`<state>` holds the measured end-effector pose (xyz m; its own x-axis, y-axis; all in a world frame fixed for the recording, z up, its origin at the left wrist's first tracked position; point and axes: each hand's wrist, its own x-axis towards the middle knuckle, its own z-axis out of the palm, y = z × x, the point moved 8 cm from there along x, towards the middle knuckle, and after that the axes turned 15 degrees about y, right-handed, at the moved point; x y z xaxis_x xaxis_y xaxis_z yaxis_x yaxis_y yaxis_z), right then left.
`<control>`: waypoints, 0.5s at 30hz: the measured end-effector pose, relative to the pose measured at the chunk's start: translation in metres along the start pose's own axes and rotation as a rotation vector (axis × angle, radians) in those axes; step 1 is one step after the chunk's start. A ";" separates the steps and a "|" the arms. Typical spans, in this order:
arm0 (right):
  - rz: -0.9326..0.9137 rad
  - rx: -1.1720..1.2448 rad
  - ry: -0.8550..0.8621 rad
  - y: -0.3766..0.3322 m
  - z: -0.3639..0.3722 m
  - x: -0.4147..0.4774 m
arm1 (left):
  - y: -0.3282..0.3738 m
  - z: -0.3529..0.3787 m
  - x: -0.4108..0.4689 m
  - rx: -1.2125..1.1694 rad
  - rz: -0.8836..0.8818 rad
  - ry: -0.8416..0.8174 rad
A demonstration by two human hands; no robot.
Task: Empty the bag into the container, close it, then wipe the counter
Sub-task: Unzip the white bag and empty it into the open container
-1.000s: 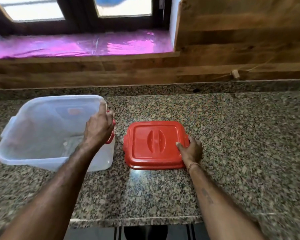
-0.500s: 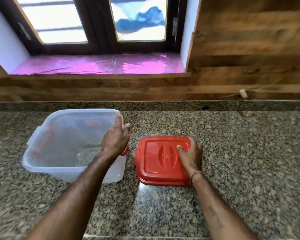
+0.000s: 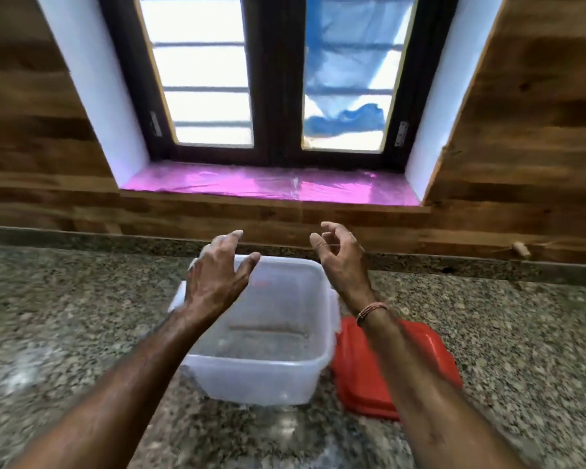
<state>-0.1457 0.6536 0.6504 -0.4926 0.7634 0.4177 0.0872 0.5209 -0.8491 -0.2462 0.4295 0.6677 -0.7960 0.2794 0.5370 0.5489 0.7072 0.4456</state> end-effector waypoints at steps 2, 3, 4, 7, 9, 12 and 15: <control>-0.045 0.053 -0.003 -0.045 0.032 -0.008 | -0.032 -0.036 0.021 0.000 0.036 0.058; -0.070 0.074 -0.005 -0.073 0.052 -0.013 | -0.052 -0.060 0.033 0.009 0.055 0.092; -0.094 0.087 -0.012 -0.094 0.069 -0.016 | -0.068 -0.079 0.044 0.026 0.075 0.132; -0.203 0.123 -0.039 -0.173 0.135 -0.029 | -0.129 -0.149 0.077 0.117 0.091 0.209; -0.276 0.145 -0.070 -0.224 0.178 -0.037 | -0.166 -0.194 0.099 0.177 0.094 0.262; -0.382 0.163 -0.125 -0.294 0.234 -0.045 | -0.208 -0.257 0.129 0.242 0.082 0.335; -0.478 0.199 -0.156 -0.363 0.285 -0.044 | -0.249 -0.320 0.155 0.307 0.039 0.428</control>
<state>-0.4028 0.3227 0.8479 -0.5616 0.3848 0.7325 -0.3363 0.7027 -0.6270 -0.4243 0.0889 0.8695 -0.5655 0.0648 0.8222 0.4251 0.8772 0.2233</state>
